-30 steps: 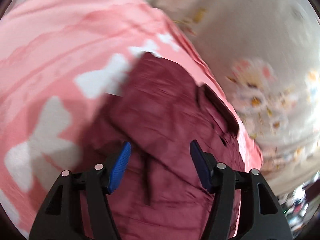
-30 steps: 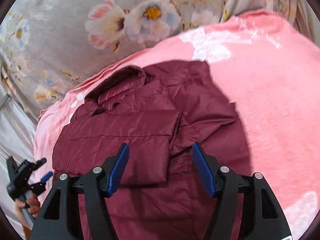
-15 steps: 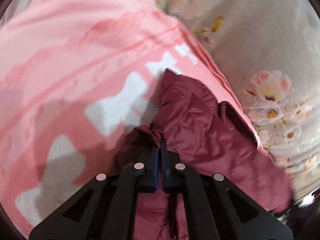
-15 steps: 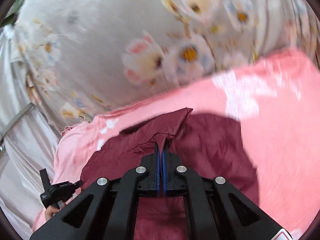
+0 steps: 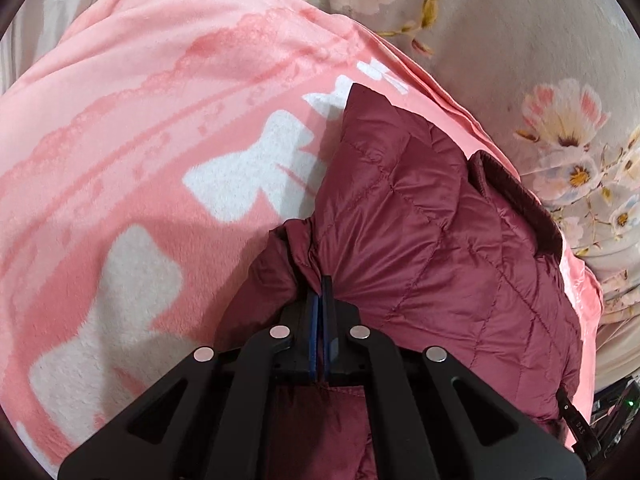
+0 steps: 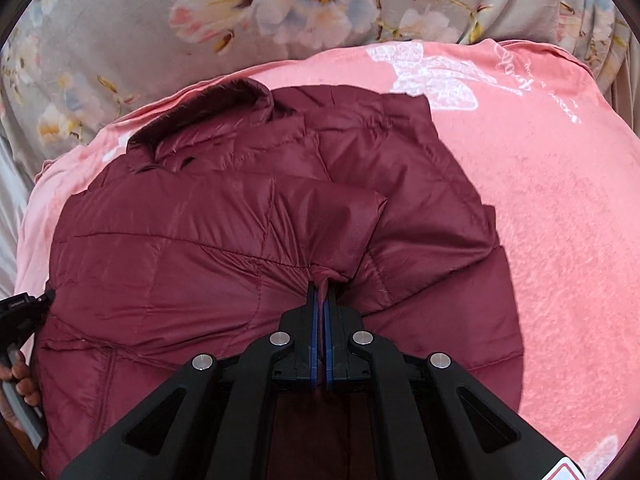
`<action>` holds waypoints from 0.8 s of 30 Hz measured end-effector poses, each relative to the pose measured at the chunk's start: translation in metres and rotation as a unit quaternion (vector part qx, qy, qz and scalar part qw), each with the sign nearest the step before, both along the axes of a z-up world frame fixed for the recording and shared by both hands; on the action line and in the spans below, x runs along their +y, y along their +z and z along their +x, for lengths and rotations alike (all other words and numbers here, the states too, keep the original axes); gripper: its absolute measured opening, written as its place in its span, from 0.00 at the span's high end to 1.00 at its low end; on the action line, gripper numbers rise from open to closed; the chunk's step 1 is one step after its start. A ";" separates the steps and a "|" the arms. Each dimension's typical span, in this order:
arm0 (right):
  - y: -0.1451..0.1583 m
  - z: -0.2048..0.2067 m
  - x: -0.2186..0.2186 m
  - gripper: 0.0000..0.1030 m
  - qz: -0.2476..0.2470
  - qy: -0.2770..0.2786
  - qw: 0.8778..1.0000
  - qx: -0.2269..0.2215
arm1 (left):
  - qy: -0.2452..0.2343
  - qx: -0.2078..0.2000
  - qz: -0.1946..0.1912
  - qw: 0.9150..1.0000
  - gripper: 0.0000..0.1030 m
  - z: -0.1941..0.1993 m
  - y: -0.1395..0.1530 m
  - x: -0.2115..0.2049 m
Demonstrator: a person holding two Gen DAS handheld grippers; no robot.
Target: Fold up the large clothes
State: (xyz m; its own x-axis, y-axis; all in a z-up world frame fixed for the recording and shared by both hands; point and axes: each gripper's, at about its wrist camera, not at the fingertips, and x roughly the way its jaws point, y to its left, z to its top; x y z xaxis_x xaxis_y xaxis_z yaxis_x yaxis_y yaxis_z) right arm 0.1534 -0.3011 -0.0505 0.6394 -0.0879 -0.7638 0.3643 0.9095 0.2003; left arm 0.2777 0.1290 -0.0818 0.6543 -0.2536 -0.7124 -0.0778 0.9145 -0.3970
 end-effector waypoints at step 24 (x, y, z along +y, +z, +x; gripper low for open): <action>0.002 0.029 0.041 1.00 0.024 0.052 0.998 0.005 | -0.104 -0.018 0.089 0.990 0.87 0.008 0.019 -0.114</action>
